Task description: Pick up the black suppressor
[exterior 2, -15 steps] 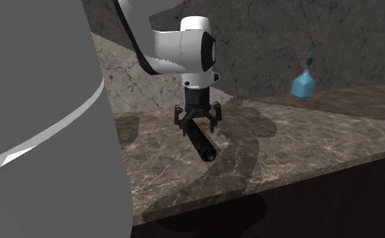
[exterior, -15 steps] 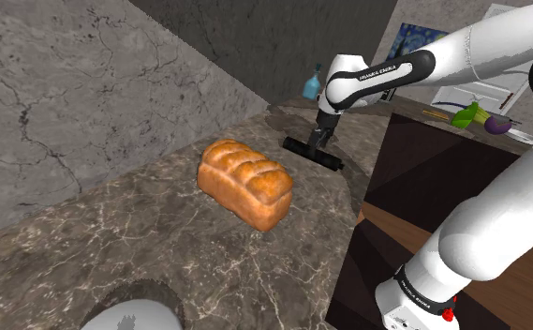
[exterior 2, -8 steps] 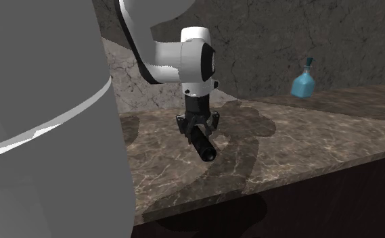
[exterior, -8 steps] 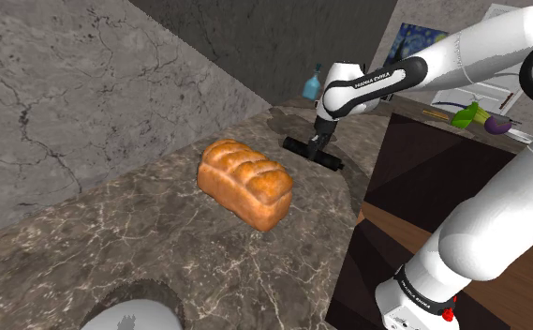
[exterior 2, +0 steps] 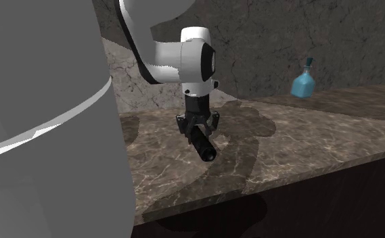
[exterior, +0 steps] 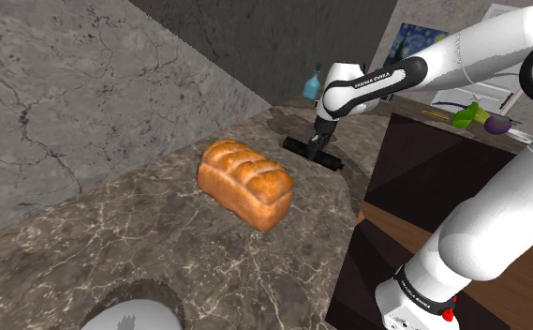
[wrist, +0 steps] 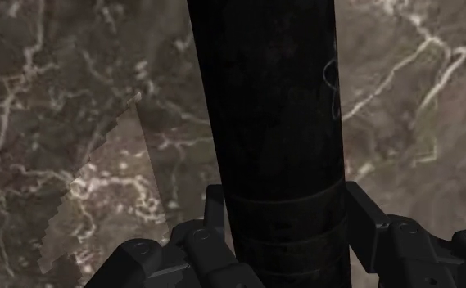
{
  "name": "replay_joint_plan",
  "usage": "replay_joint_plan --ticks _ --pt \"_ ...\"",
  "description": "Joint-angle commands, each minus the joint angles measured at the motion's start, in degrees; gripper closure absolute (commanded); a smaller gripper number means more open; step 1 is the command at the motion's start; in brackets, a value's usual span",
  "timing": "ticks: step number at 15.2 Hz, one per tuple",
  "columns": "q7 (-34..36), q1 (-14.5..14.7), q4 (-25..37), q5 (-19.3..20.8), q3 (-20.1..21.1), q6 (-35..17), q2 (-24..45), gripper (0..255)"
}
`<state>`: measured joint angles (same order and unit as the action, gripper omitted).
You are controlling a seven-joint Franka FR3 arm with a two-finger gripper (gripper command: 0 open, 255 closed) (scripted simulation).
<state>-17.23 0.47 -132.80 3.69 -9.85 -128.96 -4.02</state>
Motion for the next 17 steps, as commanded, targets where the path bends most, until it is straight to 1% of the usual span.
replay_joint_plan --ticks 1,15,17 --pt "0.0 0.0 0.3 0.0 0.0 0.8 -0.4 255" --pt "0.1 0.1 6.6 0.4 0.3 11.8 -5.1 255" --pt "0.1 0.1 6.6 0.5 0.4 11.9 -5.2 255"
